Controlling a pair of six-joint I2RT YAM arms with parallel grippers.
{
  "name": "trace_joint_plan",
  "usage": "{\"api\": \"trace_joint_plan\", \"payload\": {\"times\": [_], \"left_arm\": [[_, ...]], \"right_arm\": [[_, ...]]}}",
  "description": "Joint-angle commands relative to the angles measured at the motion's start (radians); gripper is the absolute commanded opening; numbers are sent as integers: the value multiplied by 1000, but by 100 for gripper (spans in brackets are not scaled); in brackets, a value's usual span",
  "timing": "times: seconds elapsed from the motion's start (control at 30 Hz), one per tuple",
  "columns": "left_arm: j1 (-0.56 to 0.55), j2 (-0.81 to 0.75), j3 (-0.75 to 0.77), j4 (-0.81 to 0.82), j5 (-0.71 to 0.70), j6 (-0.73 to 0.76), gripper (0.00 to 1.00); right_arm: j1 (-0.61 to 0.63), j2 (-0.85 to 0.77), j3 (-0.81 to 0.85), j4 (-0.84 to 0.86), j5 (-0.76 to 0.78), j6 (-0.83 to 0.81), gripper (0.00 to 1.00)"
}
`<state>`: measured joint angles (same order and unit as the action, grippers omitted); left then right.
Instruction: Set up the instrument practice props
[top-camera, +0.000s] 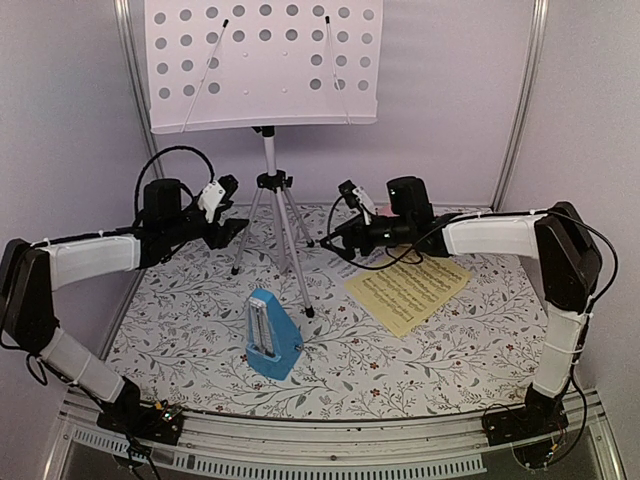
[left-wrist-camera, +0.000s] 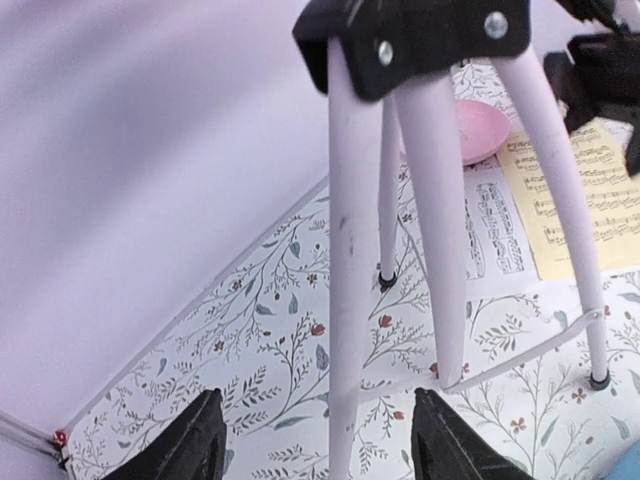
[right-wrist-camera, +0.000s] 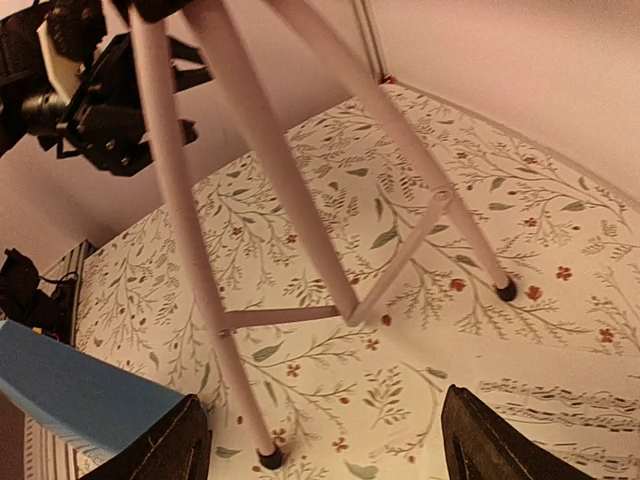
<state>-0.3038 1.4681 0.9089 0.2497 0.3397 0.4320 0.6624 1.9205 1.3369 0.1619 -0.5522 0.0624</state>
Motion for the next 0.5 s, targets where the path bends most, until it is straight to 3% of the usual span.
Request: {"api": "trace_joint_plan", "payload": {"times": [0.0,0.23,0.47], "left_arm": [[30,-40,-67,18,-21,-62,65],[49,-75,-115,14,-32,-113,64],[55,-89,-128,5,-51,-118,64]], "right_arm": [[-69,92,80,79,-4,-102,81],[-104,347,369,-17,4,-228,78],[-109,500,540,-160,109,-150,75]]}}
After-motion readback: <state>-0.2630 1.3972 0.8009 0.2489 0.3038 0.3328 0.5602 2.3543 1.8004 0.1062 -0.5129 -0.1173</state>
